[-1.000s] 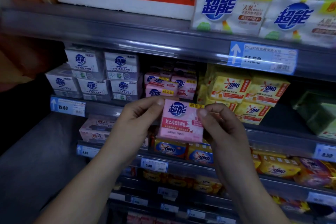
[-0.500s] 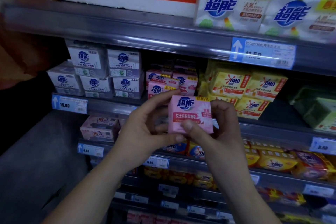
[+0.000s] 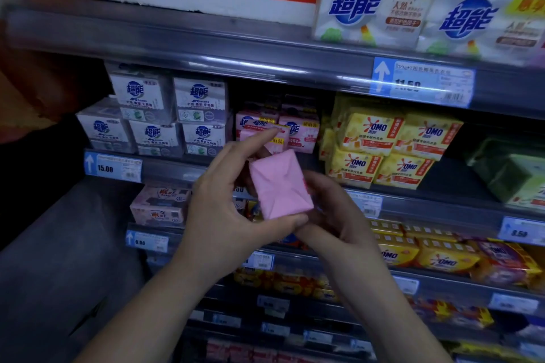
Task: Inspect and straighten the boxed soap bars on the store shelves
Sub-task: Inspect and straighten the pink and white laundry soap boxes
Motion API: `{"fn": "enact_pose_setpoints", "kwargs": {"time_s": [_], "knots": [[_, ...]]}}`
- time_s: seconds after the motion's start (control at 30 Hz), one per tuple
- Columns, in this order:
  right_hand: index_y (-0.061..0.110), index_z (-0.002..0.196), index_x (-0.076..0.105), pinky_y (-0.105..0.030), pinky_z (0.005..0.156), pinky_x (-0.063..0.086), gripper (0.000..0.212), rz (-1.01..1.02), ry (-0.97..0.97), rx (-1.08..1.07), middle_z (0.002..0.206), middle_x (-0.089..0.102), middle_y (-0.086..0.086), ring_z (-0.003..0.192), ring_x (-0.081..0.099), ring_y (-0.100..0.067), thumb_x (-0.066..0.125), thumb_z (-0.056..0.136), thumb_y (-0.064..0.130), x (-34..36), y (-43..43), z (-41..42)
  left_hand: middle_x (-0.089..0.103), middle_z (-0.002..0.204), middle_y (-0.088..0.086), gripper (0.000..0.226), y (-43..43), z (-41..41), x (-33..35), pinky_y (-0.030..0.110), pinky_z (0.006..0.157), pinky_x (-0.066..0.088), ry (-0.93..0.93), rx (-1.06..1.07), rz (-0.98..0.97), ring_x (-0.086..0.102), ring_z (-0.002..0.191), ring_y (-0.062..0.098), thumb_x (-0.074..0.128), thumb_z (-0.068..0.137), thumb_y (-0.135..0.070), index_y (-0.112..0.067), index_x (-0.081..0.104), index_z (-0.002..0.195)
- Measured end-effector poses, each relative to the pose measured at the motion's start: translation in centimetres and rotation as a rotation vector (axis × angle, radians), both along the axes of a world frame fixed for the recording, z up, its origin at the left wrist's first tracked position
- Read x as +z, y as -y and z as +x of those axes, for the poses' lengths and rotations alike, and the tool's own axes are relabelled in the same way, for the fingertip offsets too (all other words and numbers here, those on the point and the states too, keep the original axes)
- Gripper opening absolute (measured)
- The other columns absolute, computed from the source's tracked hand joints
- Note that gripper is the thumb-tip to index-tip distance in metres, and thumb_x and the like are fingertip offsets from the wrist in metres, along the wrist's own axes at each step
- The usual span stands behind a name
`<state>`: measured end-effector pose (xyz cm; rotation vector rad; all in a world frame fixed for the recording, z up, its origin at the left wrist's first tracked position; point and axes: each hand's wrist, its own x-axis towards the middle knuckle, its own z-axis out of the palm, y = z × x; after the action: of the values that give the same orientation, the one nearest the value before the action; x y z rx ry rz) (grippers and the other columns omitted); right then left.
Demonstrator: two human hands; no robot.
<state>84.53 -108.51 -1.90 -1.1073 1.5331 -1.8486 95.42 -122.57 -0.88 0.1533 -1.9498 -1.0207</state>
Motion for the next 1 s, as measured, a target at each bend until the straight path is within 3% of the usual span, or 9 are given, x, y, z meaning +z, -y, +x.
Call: {"fn": "enact_pose_setpoints", "kwargs": {"time_s": [0.13, 0.37, 0.5, 0.6, 0.8, 0.9, 1.0], "knots": [[0.029, 0.127, 0.067, -0.041, 0.097, 0.058, 0.041, -0.083, 0.279, 0.149, 0.134, 0.071, -0.005, 0.120, 0.069, -0.028, 0.066, 0.086, 0.026, 0.6, -0.2, 0.1, 0.059, 0.136, -0.019, 0.087, 0.0, 0.1, 0.1, 0.021, 0.096, 0.052, -0.044, -0.012, 0.032, 0.060, 0.128, 0.013, 0.091, 0.069, -0.044, -0.033, 0.048, 0.144], [0.027, 0.115, 0.071, -0.036, 0.094, 0.058, 0.032, -0.077, 0.340, 0.180, 0.123, 0.075, -0.008, 0.112, 0.072, -0.025, 0.075, 0.084, 0.032, 1.1, -0.1, 0.1, 0.061, 0.137, -0.005, 0.097, 0.4, 0.5, 0.2, 0.031, 0.100, 0.054, 0.002, -0.007, -0.010, 0.063, 0.126, 0.019, 0.096, 0.064, -0.044, -0.036, 0.045, 0.146], [0.034, 0.107, 0.073, -0.030, 0.082, 0.060, 0.032, -0.028, 0.295, 0.067, 0.111, 0.079, -0.007, 0.095, 0.075, -0.021, 0.080, 0.076, 0.034, 1.3, -0.1, 0.2, 0.062, 0.136, -0.012, 0.097, 0.0, 0.3, -0.6, 0.037, 0.101, 0.055, 0.014, -0.049, 0.035, 0.063, 0.127, 0.016, 0.095, 0.066, -0.040, -0.033, 0.044, 0.148], [0.033, 0.105, 0.073, -0.031, 0.083, 0.060, 0.033, -0.012, 0.290, 0.040, 0.110, 0.080, -0.006, 0.097, 0.076, -0.022, 0.081, 0.073, 0.034, 1.2, -0.1, 0.1, 0.061, 0.138, -0.016, 0.096, 0.3, 0.2, -1.3, 0.047, 0.100, 0.056, 0.031, -0.043, 0.054, 0.062, 0.128, 0.017, 0.095, 0.066, -0.037, -0.031, 0.045, 0.147], [0.012, 0.133, 0.066, -0.040, 0.089, 0.061, 0.044, -0.112, 0.646, 0.216, 0.131, 0.071, -0.018, 0.114, 0.071, -0.032, 0.064, 0.092, 0.028, 1.0, 0.1, -0.4, 0.066, 0.131, -0.013, 0.073, 0.6, -0.1, -1.9, 0.046, 0.103, 0.054, 0.058, -0.078, 0.093, 0.062, 0.126, 0.018, 0.091, 0.071, -0.027, -0.035, 0.054, 0.133], [0.016, 0.119, 0.076, -0.034, 0.087, 0.062, 0.033, -0.009, 0.500, 0.030, 0.122, 0.077, -0.011, 0.114, 0.073, -0.026, 0.061, 0.097, 0.036, 0.7, 0.2, -1.2, 0.066, 0.132, -0.008, 0.068, 0.9, -0.2, -1.9, 0.044, 0.105, 0.054, 0.025, -0.052, 0.081, 0.061, 0.130, 0.023, 0.088, 0.073, -0.027, -0.031, 0.055, 0.133], [0.013, 0.116, 0.072, -0.028, 0.080, 0.062, 0.035, -0.001, 0.359, -0.089, 0.113, 0.079, -0.005, 0.107, 0.075, -0.021, 0.075, 0.089, 0.036, 0.7, 0.1, -1.7, 0.065, 0.133, -0.006, 0.072, 0.9, -0.3, -1.8, 0.042, 0.099, 0.059, 0.027, -0.082, 0.130, 0.061, 0.131, 0.021, 0.089, 0.072, -0.023, -0.032, 0.054, 0.135]]}}
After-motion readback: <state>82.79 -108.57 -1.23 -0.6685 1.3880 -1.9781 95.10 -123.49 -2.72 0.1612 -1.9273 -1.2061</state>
